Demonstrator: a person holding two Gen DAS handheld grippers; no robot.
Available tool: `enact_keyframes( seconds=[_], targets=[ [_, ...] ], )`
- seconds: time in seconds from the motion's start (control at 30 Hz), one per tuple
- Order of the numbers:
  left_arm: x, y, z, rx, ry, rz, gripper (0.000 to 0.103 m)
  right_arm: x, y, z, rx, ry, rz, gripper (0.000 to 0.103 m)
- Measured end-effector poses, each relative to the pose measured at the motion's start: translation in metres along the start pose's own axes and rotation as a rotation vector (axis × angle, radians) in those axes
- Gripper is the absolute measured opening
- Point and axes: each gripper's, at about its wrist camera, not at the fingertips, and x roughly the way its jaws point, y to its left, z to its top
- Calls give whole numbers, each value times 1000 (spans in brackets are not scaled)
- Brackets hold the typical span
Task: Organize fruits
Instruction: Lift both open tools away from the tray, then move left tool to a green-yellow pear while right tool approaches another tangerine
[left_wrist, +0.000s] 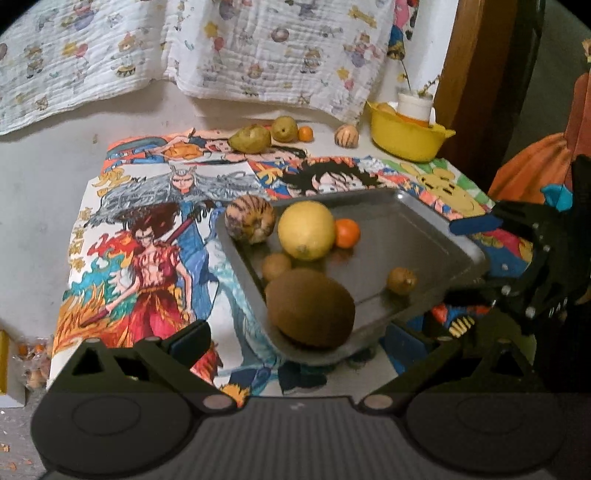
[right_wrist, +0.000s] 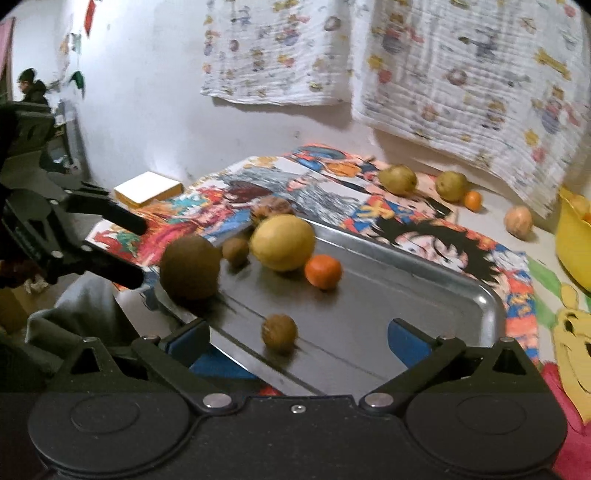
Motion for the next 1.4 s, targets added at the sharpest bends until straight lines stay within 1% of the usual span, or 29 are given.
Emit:
enact_keyframes(
  seconds=[0.23, 0.47, 0.67, 0.87, 1.07, 1.27, 1.4],
  targets=[
    [5, -4, -4, 27, 44, -5, 103, -7, -11, -10, 30, 38, -57, 102],
    [7, -1, 0, 78, 102, 29, 103, -8, -22, -16, 64, 56, -109, 102],
    [9, 17, 13, 38, 136, 21, 103, -6, -37, -12, 92, 53, -137, 102],
    [8, 26, 30, 50, 128, 43, 103, -1, -49, -5, 93, 60, -146, 102],
    [14, 35, 47, 33, 112, 59, 103, 11, -61, 8, 95, 61, -150, 102],
    [23, 48, 67, 6, 92, 76, 103, 26, -72, 21, 80, 69, -148, 102],
    [36, 60, 82, -40, 79, 95, 103, 38, -82, 29, 82, 74, -149, 102]
  ],
)
